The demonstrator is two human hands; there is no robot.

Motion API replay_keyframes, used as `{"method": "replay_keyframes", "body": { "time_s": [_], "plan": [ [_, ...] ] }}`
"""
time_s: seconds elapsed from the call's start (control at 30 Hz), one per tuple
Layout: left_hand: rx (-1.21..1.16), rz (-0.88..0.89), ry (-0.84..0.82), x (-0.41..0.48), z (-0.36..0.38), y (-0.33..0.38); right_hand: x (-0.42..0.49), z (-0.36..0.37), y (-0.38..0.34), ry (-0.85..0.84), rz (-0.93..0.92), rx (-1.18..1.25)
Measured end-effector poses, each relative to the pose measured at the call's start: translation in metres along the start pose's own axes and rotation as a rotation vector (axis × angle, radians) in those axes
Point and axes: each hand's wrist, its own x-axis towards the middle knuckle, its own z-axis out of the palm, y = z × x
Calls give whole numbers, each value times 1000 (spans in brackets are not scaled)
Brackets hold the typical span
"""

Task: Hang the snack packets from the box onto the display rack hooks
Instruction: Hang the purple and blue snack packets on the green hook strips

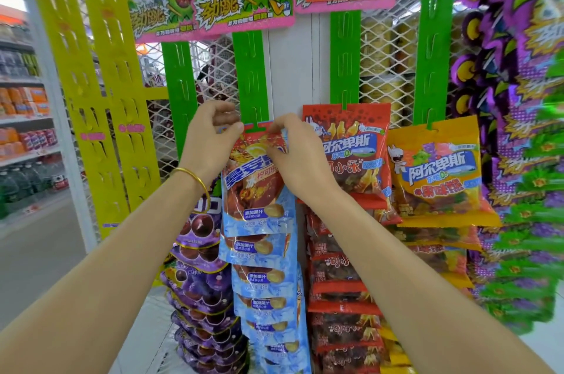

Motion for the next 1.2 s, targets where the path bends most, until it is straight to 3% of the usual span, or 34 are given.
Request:
{"method": "replay_keyframes", "body": {
  "time_s": [0.3,0.4,0.67,0.83,1.2],
  "plan": [
    [161,109,111,-41,-6,-12,-34,-11,-18,29,2,-100],
    [199,58,155,-74,-6,-18,-65,-16,-13,97,19,-113],
    [226,-149,-19,-118,-2,-44,-127,7,22,-16,260,52],
    [209,-209,-112,-122,1,-40,-134,18,19,-69,238,36],
    [337,-130,-98,-124,2,-29,-133,22,23,-59,198,2]
  ]
}}
